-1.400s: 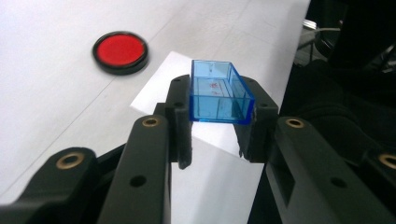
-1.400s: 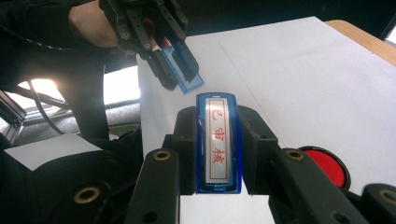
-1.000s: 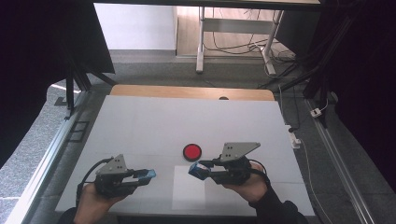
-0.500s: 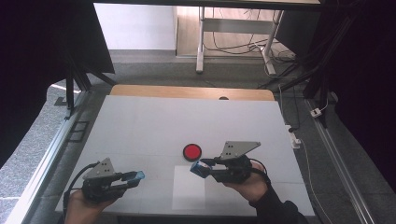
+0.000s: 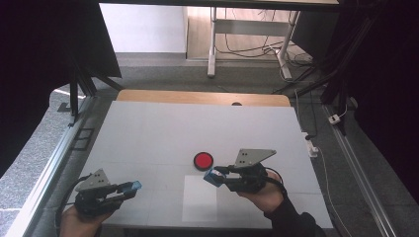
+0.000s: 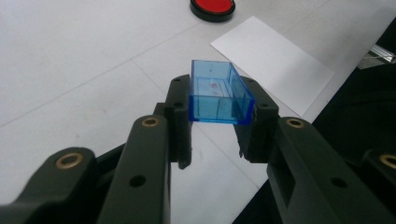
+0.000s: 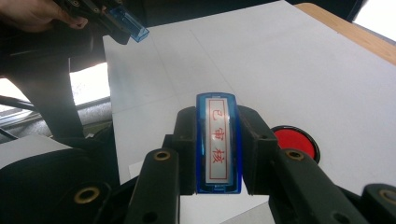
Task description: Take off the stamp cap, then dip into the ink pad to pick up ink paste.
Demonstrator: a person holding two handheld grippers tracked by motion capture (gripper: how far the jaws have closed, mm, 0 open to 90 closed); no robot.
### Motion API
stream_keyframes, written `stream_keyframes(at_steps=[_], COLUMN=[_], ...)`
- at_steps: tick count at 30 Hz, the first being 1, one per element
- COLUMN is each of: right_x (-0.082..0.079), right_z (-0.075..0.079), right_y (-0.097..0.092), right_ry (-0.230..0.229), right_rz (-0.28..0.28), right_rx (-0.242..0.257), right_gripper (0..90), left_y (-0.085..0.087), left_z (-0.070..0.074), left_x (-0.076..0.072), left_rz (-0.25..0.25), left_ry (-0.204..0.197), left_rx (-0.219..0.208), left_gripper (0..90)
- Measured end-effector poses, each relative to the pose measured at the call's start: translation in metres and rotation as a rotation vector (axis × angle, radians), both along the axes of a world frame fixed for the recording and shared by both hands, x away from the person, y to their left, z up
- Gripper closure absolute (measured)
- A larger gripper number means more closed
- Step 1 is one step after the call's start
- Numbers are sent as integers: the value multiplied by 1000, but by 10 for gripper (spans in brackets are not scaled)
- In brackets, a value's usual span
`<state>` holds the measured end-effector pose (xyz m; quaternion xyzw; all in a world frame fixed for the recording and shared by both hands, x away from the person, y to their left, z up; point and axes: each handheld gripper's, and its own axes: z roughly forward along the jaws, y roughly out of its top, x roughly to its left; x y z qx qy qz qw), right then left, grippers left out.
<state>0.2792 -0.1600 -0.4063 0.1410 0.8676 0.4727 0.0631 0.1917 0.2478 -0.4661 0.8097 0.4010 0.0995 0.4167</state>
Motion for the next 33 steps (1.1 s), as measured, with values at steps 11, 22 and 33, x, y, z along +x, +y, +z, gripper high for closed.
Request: stream_keyframes(at_steps=[11,22,33], right_x=[1,8,21], right_z=[-1,-3,-4], right_y=[-2,-2,1], right_ry=[6,17,49], right_rz=[-20,-61,-83], right_rx=[-1,-1,14], right_gripper=[713,713,712], left_y=[5,5,5], left_z=[-8,-9,-8], left_x=[2,3,1], left_rz=[-13,-8,2], left_ry=[53,63,23], left_rx=[-20,-24,5], left_gripper=[687,688,687])
